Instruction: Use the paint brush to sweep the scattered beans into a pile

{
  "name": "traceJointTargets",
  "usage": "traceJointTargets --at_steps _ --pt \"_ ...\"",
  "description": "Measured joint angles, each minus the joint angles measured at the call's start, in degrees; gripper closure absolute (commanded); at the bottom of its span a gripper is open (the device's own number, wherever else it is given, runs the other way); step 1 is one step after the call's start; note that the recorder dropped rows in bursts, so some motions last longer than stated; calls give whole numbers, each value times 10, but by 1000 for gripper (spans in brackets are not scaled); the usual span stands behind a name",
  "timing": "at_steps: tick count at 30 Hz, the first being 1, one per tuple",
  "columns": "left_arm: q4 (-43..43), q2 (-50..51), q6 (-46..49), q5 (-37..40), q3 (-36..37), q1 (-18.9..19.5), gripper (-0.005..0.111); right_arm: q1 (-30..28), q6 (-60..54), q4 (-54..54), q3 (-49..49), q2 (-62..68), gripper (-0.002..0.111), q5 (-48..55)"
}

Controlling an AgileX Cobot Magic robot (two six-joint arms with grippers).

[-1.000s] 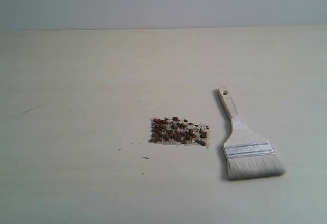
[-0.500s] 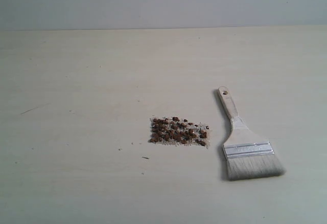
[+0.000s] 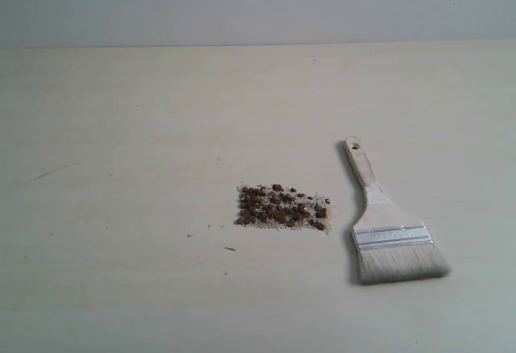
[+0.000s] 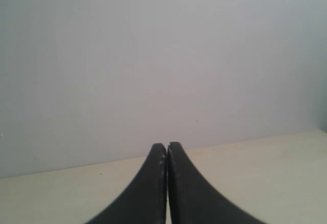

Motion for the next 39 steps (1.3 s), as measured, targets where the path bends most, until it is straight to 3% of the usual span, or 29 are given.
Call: traceJointTargets --at_steps 4,8,39 --pt "-210 0 269 163 0 0 107 0 0 0 0 0 108 0" --pt "-274 0 409 233 1 0 107 0 0 0 0 0 108 0" --pt "-289 0 445 250 1 0 107 0 0 0 0 0 108 0"
